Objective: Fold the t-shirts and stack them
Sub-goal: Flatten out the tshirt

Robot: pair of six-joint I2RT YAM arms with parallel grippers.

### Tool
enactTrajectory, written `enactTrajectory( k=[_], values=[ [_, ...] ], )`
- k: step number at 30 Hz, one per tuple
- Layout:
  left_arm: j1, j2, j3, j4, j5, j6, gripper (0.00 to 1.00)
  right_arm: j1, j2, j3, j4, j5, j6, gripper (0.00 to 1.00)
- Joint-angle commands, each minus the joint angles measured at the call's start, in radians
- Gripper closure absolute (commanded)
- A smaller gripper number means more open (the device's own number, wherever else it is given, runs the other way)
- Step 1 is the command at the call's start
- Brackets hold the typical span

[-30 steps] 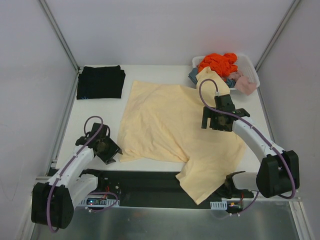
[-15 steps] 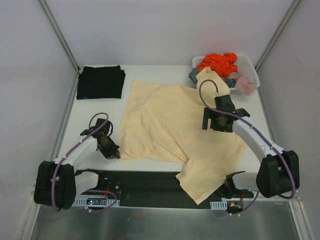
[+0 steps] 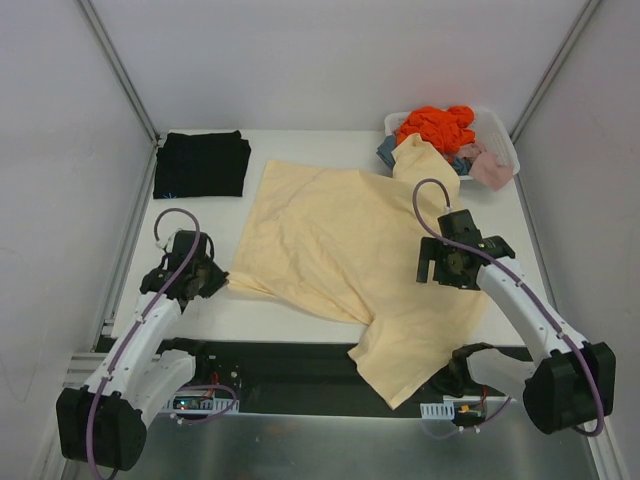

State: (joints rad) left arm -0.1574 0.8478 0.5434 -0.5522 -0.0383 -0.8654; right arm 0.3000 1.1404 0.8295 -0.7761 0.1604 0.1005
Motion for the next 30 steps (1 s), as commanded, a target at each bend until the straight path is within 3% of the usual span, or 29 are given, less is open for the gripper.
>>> enactTrajectory(
  k=[1, 5, 9, 17, 24, 27, 30],
  values=[
    [-0.004, -0.044, 0.113, -0.057, -0.15, 0.037, 1.0, -0.005, -0.09, 0.016, -0.162, 0.093, 0.053, 0.03],
    [-0.004, -0.064, 0.171, -0.058, -0.192, 0.078, 1.0, -0.027, -0.071, -0.018, -0.201, 0.062, 0.099, 0.03],
    [-0.001, -0.029, 0.284, -0.055, -0.322, 0.147, 1.0, -0.064, -0.064, -0.004, -0.239, 0.051, 0.097, 0.03],
    [-0.002, -0.01, 0.309, 0.1, -0.264, 0.174, 1.0, -0.075, -0.093, -0.061, -0.29, -0.128, 0.192, 0.03],
    [-0.002, -0.042, 0.265, 0.207, -0.121, 0.232, 1.0, -0.075, -0.059, -0.145, -0.148, -0.225, 0.246, 0.02],
    [-0.002, -0.049, 0.248, 0.213, -0.123, 0.221, 1.0, -0.075, 0.071, -0.113, -0.1, -0.129, 0.222, 0.11],
    [-0.001, -0.059, 0.225, 0.212, -0.168, 0.197, 1.0, -0.076, 0.195, -0.06, -0.048, -0.039, 0.194, 0.29]
  ],
)
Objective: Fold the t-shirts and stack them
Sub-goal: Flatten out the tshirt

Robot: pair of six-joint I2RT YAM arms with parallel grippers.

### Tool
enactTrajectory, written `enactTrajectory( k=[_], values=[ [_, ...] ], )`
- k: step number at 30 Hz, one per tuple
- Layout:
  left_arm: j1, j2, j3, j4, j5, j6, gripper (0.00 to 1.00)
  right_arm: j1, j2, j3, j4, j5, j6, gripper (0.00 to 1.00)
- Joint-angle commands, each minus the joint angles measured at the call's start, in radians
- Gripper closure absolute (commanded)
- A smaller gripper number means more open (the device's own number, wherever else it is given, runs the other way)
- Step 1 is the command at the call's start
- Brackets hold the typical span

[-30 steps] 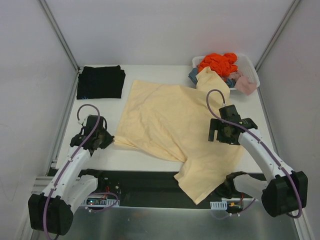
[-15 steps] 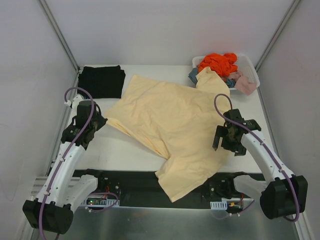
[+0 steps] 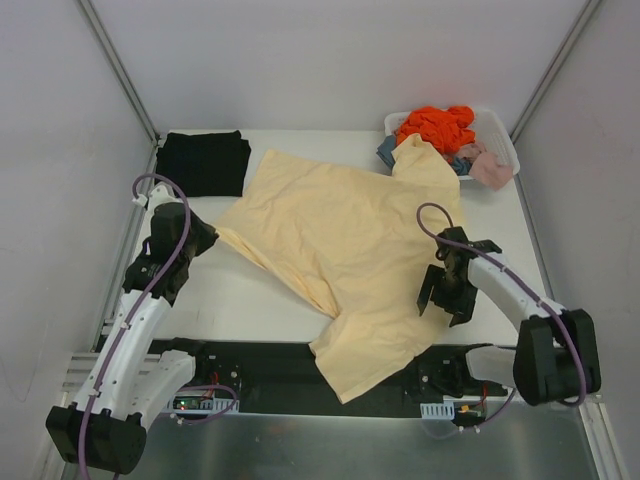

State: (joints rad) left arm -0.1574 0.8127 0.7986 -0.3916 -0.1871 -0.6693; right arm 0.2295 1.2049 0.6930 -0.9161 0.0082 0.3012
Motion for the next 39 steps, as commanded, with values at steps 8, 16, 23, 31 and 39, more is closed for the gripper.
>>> enactTrajectory(
  k=[8, 16, 23, 31, 39],
  values=[
    [-0.002, -0.051, -0.076, 0.071, -0.046, 0.008, 1.0, -0.035, 0.458, 0.359, 0.158, 0.127, -0.094, 0.42],
    [-0.002, 0.031, -0.075, 0.088, 0.038, 0.033, 1.0, -0.07, 0.715, 0.749, 0.21, 0.173, -0.178, 0.43],
    [-0.002, 0.022, -0.068, 0.089, 0.055, 0.073, 1.0, -0.062, 0.693, 0.754, 0.201, 0.167, -0.221, 0.37],
    [-0.002, 0.055, -0.065, 0.106, 0.089, 0.073, 1.0, 0.014, 0.221, 0.279, 0.082, 0.138, -0.105, 0.32],
    [-0.002, 0.063, -0.081, 0.131, 0.101, 0.047, 1.0, 0.153, 0.142, 0.039, 0.152, 0.067, 0.056, 0.37]
  ],
)
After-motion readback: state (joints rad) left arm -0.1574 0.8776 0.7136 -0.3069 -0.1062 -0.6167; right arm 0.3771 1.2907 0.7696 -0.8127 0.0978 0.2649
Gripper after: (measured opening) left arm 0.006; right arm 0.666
